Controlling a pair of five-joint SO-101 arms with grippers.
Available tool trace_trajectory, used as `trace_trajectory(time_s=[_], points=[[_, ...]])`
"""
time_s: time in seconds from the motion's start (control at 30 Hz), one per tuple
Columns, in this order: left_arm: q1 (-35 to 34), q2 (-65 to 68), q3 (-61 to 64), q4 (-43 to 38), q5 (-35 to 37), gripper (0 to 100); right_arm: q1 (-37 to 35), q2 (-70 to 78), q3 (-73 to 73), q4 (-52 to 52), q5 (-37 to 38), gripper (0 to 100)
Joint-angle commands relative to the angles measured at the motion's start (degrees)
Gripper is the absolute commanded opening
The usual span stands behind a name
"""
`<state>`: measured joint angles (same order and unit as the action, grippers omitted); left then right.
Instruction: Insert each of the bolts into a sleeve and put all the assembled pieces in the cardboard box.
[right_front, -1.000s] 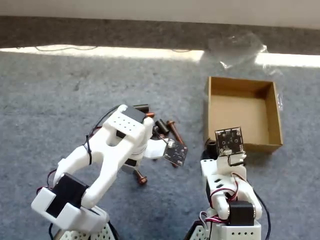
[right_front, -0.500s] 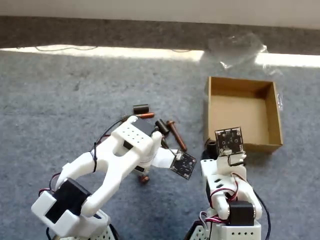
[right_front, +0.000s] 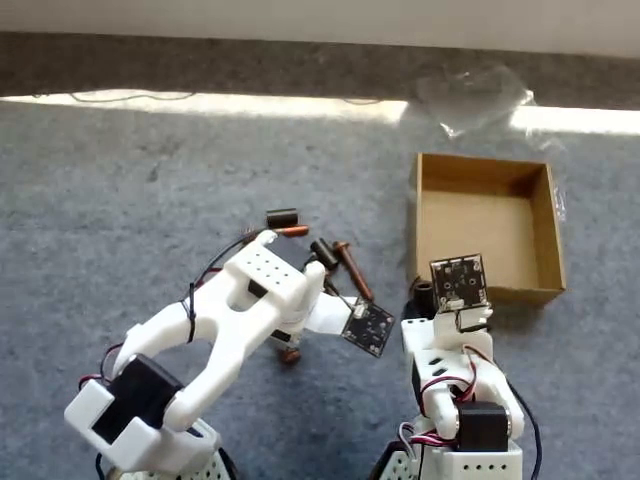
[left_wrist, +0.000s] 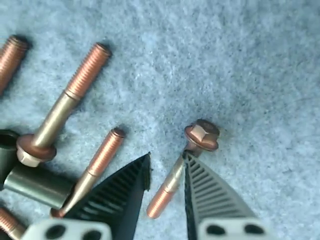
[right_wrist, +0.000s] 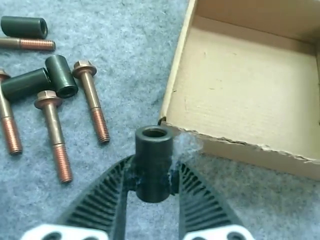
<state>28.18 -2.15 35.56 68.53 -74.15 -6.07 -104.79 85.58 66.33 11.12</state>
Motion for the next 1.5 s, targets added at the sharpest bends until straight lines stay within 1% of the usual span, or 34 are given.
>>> trace_trajectory(time_s=[0.0,0.1,0.2,0.73,0.8,1.0,1.27,1.47], points=[[0.48,-0.57,-3.82,4.57,-1.41,11,0.66,-0.57,-0.48,-1.89,-0.18,0.4],[0.57,-0.57,-6.46,8.88,-1.41,11,0.66,-0.57,-0.48,-1.98,-0.18,0.4],[0.66,-0.57,-7.25,10.9,-1.41,11,0.66,-0.57,-0.48,-1.98,-0.18,0.4],[0.84,0.13,-5.58,10.64,-1.58,11,0.75,-0.57,-0.48,-1.98,-0.18,0.4],[0.84,0.13,-4.18,9.23,-1.67,11,0.75,-0.57,-0.48,-1.98,-0.18,0.4],[0.84,0.04,0.31,1.76,-1.67,11,2.42,-0.57,-0.48,-2.07,-0.18,0.4],[0.84,0.04,2.24,1.23,-1.67,11,2.42,-0.57,-0.48,-2.07,-0.18,0.4],[0.84,0.04,3.3,-2.64,-1.49,11,2.42,-0.57,-0.48,-2.07,-0.18,0.4]])
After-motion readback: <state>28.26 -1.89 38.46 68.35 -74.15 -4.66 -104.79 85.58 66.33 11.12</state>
